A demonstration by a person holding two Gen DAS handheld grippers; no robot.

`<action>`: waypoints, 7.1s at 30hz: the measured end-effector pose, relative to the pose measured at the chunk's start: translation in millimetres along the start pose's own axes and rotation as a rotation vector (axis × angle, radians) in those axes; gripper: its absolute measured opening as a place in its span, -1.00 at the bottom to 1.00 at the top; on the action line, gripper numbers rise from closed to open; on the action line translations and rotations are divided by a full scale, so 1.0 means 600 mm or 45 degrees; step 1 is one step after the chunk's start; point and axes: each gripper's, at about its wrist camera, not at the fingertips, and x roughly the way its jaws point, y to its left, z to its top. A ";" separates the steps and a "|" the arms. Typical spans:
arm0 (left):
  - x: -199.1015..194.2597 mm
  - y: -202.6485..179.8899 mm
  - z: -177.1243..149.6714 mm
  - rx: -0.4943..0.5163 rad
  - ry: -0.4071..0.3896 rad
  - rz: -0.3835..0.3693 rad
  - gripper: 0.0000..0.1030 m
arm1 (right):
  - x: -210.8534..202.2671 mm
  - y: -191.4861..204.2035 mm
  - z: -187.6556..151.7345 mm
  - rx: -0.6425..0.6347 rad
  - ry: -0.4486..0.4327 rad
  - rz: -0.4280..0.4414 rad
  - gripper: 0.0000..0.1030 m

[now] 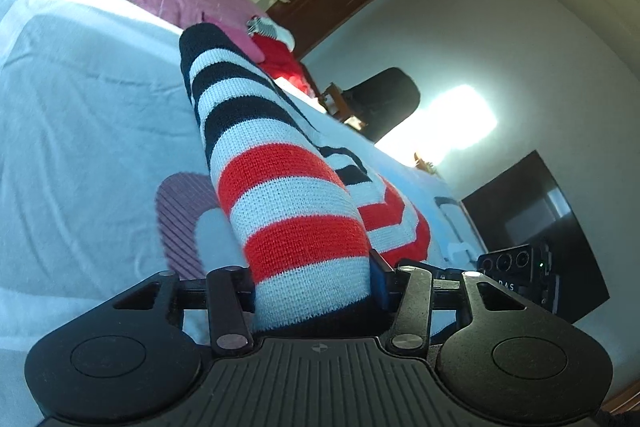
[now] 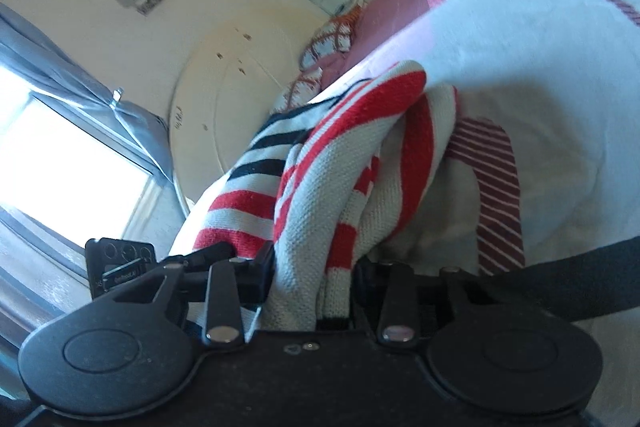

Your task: Fold small clothes

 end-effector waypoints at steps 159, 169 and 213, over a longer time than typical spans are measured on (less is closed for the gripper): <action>-0.695 -0.393 -0.565 0.494 -0.625 0.997 1.00 | -0.143 0.666 -0.611 -0.833 -0.305 -0.668 0.94; -0.693 -0.398 -0.564 0.507 -0.622 0.997 1.00 | -0.141 0.670 -0.612 -0.838 -0.309 -0.664 0.94; -0.681 -0.400 -0.566 0.611 -0.625 1.032 0.99 | -0.130 0.668 -0.604 -0.833 -0.305 -0.659 0.95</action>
